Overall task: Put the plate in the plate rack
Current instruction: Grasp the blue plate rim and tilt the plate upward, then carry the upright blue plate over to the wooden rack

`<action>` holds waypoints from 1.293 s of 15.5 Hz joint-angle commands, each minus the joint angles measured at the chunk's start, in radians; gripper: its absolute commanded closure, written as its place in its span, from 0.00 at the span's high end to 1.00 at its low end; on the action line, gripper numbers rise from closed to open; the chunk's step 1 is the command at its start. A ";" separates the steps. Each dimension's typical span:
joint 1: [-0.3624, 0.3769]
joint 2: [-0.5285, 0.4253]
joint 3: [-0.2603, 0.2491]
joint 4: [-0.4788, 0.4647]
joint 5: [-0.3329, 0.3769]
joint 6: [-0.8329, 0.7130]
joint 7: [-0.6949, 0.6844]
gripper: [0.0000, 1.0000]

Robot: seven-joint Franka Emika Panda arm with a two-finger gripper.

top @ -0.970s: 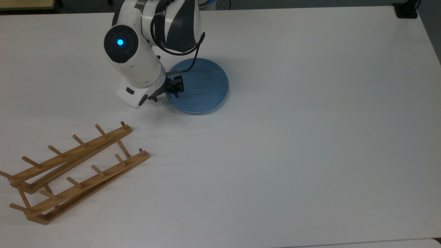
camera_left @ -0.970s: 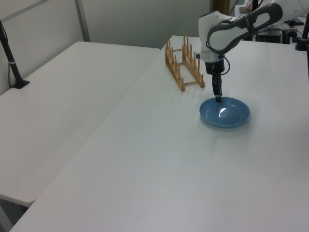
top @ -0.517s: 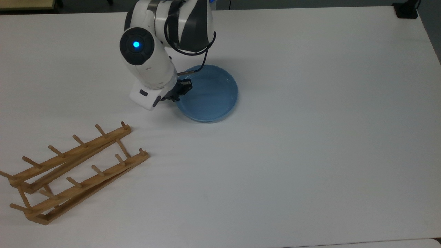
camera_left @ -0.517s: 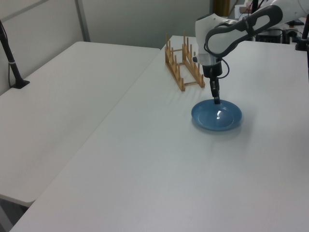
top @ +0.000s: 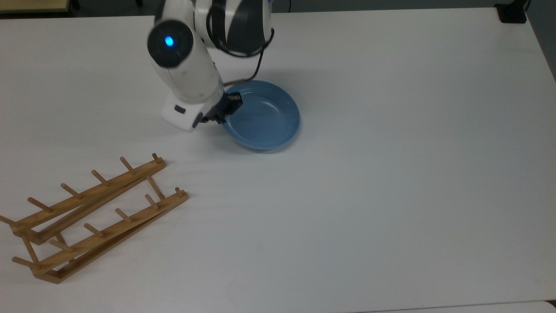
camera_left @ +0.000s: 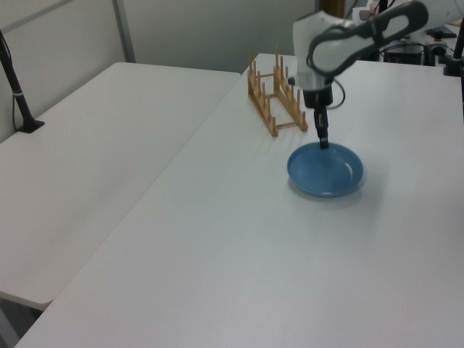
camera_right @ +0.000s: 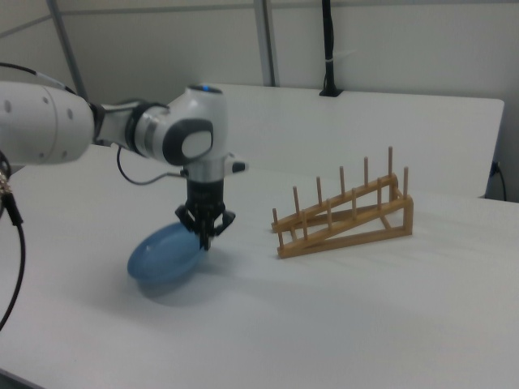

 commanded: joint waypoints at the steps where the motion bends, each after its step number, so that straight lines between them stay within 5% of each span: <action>1: -0.004 -0.127 -0.014 0.028 -0.002 -0.040 -0.034 0.00; 5: -0.020 -0.142 -0.017 0.125 -0.122 0.013 0.035 0.00; 14: -0.043 -0.179 -0.026 0.130 -0.557 0.355 0.333 0.00; 20: -0.052 -0.179 -0.051 0.120 -0.784 0.466 0.368 0.00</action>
